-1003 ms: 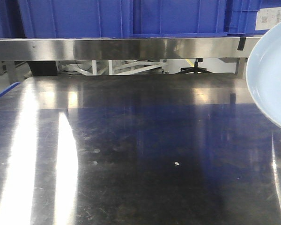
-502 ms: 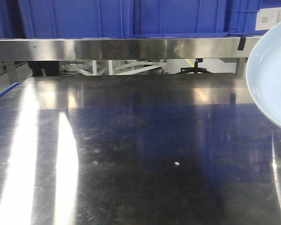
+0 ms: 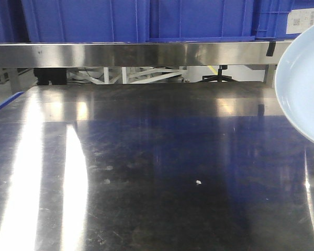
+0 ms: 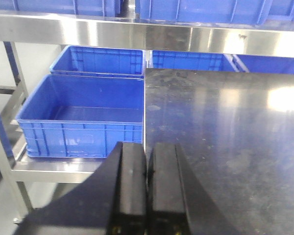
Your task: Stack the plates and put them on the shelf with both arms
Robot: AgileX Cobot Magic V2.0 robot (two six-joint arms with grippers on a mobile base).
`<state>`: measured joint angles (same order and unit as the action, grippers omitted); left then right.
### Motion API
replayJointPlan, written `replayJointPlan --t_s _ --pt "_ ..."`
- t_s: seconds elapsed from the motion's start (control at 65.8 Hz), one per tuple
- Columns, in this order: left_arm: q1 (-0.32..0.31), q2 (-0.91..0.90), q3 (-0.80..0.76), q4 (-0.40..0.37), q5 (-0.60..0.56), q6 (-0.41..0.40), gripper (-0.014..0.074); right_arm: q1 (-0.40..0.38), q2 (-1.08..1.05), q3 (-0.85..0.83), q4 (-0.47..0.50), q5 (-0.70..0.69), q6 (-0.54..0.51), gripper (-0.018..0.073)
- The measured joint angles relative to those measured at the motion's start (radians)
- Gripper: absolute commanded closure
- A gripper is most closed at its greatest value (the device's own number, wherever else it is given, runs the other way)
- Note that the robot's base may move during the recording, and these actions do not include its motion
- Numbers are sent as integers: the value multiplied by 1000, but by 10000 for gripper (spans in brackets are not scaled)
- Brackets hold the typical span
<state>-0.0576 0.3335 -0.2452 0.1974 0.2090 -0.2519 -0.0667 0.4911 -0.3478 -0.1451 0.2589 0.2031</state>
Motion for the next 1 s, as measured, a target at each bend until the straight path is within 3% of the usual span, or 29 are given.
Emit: replayJointPlan --t_s 0.471,0.745,1.003 --pt "0 0 2 -23 -5 0 513 0 0 0 0 0 0 503" --pt "0 0 2 -13 -85 33 513 0 0 0 0 0 0 503" --pt "0 0 4 -13 -87 35 513 0 0 0 0 0 0 503"
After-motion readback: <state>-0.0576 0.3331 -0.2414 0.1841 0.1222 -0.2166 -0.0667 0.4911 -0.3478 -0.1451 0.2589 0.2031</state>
